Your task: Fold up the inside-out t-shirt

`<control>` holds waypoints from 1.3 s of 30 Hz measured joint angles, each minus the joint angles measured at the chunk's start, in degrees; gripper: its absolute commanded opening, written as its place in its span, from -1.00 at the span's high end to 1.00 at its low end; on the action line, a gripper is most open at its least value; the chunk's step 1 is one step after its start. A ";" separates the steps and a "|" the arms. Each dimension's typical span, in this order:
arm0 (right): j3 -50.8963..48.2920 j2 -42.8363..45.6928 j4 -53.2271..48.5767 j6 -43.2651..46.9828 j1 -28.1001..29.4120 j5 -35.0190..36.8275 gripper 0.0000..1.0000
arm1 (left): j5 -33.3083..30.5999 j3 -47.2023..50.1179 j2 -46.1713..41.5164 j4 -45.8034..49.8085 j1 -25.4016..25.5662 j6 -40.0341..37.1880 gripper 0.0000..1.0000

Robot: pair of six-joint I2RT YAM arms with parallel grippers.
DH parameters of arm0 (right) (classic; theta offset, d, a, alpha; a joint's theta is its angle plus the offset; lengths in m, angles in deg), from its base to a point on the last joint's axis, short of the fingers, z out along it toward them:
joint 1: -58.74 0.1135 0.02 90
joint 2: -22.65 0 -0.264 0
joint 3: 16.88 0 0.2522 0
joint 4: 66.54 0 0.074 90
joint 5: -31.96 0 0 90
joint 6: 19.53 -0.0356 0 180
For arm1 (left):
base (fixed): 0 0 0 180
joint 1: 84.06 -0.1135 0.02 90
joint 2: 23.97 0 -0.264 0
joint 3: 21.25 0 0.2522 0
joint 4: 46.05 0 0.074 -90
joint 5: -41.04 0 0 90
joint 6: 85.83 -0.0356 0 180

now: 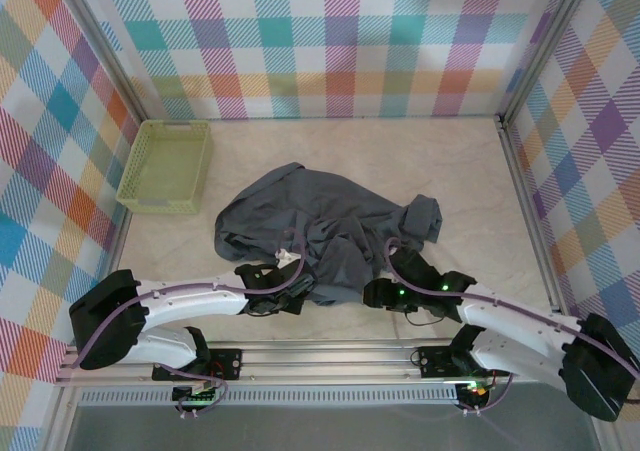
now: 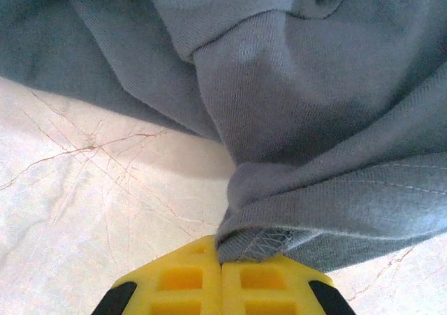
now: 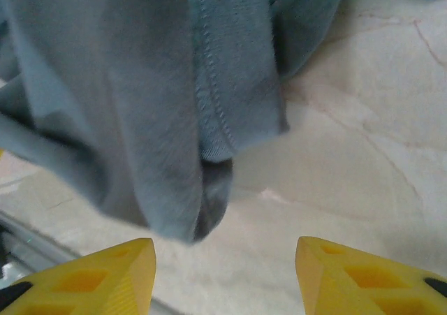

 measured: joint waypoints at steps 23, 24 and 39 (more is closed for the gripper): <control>0.70 -12.68 11.85 1.99 7.76 3.26 0.12 | -1.77 0.00 -0.13 -0.07 0.04 0.66 0.95; 0.90 -13.49 11.96 1.90 7.87 3.67 0.17 | -1.86 0.00 -0.13 -0.07 0.04 0.66 0.95; 4.07 -11.52 6.14 -0.81 12.41 7.30 0.79 | -3.76 0.00 -0.20 0.15 0.04 0.81 0.94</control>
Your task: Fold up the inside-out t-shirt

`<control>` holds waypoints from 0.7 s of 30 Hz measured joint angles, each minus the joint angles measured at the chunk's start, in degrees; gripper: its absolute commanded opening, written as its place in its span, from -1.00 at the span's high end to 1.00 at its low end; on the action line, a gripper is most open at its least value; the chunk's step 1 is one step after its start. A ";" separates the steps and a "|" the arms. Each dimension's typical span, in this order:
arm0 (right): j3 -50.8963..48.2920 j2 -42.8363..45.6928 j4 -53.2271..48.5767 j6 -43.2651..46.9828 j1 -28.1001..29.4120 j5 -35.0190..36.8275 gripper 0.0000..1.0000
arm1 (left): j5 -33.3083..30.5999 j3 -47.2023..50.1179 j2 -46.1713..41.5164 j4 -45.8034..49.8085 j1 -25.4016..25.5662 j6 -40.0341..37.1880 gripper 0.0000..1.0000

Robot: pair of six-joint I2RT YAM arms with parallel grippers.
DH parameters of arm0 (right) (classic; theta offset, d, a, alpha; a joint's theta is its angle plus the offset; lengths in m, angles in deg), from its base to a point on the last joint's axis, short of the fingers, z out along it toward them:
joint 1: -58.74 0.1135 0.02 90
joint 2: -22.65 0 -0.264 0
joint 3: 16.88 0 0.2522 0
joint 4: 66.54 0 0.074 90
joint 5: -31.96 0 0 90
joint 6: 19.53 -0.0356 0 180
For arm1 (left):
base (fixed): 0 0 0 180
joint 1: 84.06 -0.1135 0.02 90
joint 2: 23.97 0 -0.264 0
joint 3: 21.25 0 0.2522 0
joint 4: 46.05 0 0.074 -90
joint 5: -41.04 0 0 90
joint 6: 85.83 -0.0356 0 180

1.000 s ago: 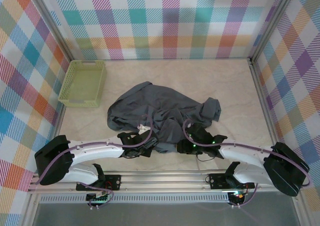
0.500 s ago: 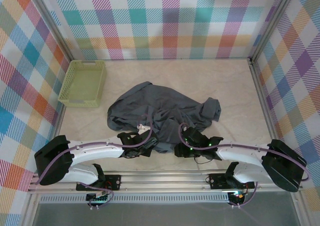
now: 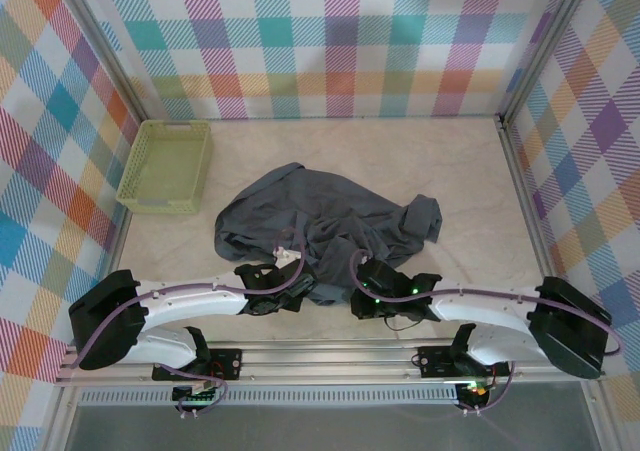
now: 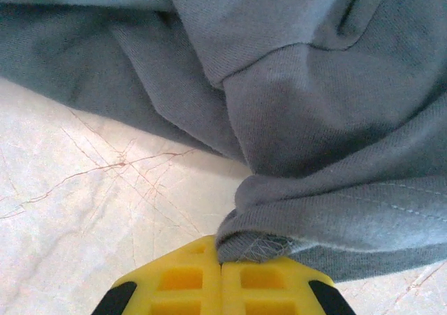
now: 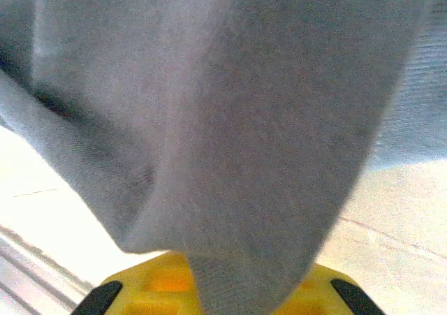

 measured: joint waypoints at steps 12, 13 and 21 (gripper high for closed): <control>3.98 16.87 -14.49 -2.60 -4.70 4.70 1.00 | -4.24 0.00 -5.64 -0.39 0.17 0.22 0.75; 4.28 18.29 -15.17 -2.67 -6.16 4.22 1.00 | -4.24 0.00 -6.08 -0.68 0.26 0.07 0.66; 10.05 22.53 -25.75 -1.64 -20.98 1.05 1.00 | -2.32 -0.02 -15.28 -3.45 -0.22 -4.68 -0.21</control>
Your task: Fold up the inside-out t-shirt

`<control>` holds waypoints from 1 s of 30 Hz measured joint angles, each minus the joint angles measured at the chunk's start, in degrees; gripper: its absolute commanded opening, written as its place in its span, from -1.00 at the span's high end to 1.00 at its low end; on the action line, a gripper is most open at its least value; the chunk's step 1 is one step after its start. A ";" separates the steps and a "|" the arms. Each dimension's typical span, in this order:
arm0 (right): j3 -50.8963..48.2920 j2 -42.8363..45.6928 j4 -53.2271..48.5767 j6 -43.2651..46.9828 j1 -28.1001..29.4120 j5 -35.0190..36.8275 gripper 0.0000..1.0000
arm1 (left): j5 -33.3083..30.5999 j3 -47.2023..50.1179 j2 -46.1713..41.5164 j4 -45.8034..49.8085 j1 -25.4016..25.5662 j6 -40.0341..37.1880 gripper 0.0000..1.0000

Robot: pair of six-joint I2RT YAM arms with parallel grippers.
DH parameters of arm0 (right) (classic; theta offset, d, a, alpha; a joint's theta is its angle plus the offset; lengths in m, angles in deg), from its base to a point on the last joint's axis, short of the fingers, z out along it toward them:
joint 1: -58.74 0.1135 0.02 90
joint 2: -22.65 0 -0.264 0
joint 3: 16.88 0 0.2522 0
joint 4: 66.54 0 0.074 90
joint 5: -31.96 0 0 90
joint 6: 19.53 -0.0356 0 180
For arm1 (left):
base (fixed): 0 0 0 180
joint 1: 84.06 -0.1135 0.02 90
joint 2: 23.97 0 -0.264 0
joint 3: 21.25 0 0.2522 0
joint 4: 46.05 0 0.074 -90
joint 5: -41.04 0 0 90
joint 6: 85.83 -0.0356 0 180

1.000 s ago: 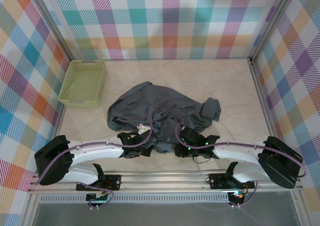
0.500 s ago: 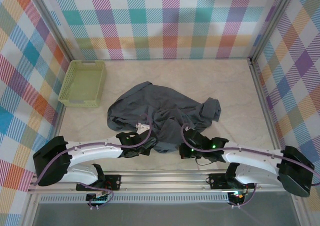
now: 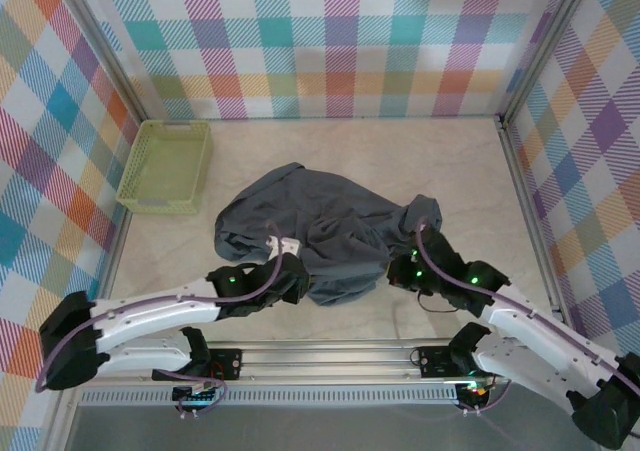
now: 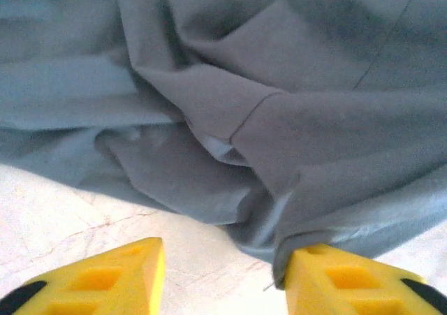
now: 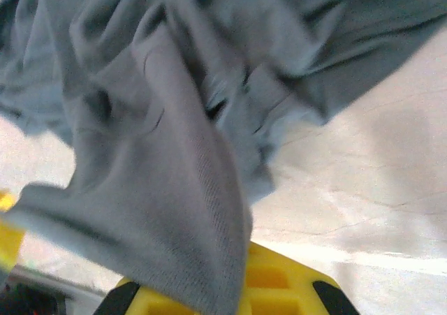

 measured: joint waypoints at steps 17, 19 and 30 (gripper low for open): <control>9.35 -0.22 -10.97 12.85 -35.91 -0.04 1.00 | 5.86 -4.63 11.41 9.51 -40.74 -0.17 -0.34; 9.35 -0.22 -10.86 13.66 -36.59 -0.39 1.00 | 7.96 -5.60 15.63 8.59 -40.79 -0.50 -0.16; 9.33 -2.08 -9.07 15.13 -37.53 -2.69 1.00 | 13.38 -5.51 20.52 5.97 -40.81 -0.26 0.14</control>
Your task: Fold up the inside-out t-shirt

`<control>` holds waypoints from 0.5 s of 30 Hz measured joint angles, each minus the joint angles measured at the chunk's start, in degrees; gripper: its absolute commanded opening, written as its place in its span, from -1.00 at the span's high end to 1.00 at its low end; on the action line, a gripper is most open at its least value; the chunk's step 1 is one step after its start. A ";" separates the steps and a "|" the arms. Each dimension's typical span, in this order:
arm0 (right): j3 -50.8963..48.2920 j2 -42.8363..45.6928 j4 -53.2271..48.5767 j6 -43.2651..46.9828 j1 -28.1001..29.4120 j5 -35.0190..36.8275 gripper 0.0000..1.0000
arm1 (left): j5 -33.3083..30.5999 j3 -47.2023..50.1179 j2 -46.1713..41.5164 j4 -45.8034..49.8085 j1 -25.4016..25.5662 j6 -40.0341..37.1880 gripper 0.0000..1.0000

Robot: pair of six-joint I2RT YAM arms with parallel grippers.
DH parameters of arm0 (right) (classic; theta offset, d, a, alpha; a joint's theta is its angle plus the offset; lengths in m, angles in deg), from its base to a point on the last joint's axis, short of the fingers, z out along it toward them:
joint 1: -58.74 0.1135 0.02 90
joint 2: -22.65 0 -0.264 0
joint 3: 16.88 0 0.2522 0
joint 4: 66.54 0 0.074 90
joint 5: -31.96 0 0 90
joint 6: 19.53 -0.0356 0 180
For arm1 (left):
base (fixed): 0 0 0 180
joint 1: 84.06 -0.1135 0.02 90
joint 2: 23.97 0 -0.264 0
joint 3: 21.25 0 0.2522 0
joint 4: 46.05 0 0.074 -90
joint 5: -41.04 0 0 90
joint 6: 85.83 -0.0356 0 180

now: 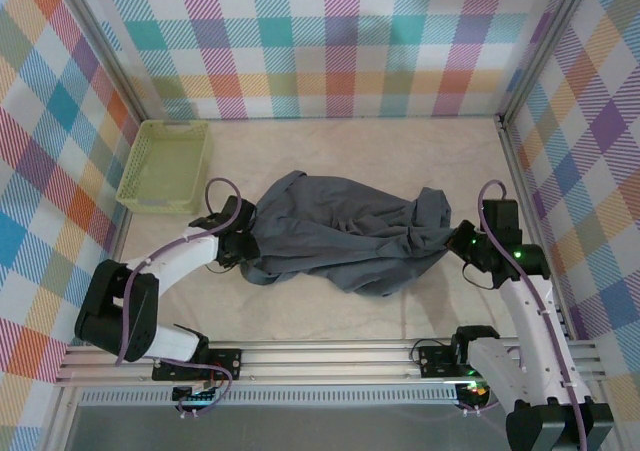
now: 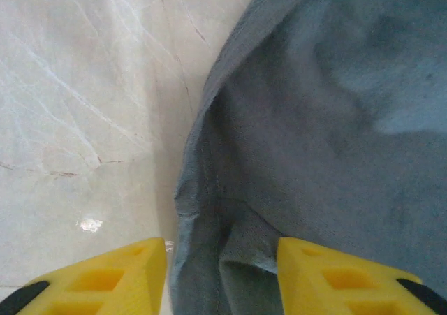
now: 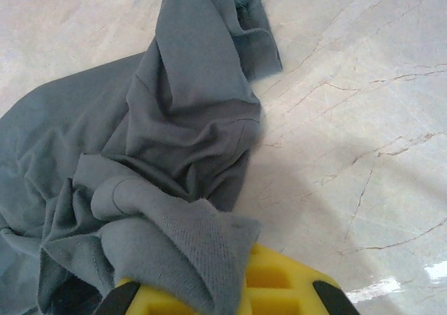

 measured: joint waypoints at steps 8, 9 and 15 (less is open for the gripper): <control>0.00 -0.90 0.17 0.63 -0.04 -0.15 1.00 | 0.72 1.14 -0.09 -3.19 -4.20 -1.31 0.21; 0.00 -0.92 0.22 0.63 -0.04 -0.15 1.00 | 0.98 1.33 -0.09 -3.69 -4.72 -1.51 0.21; -0.61 -1.18 0.96 0.68 -0.04 -0.15 1.00 | 2.62 2.62 -0.07 -4.63 -5.27 -2.38 0.27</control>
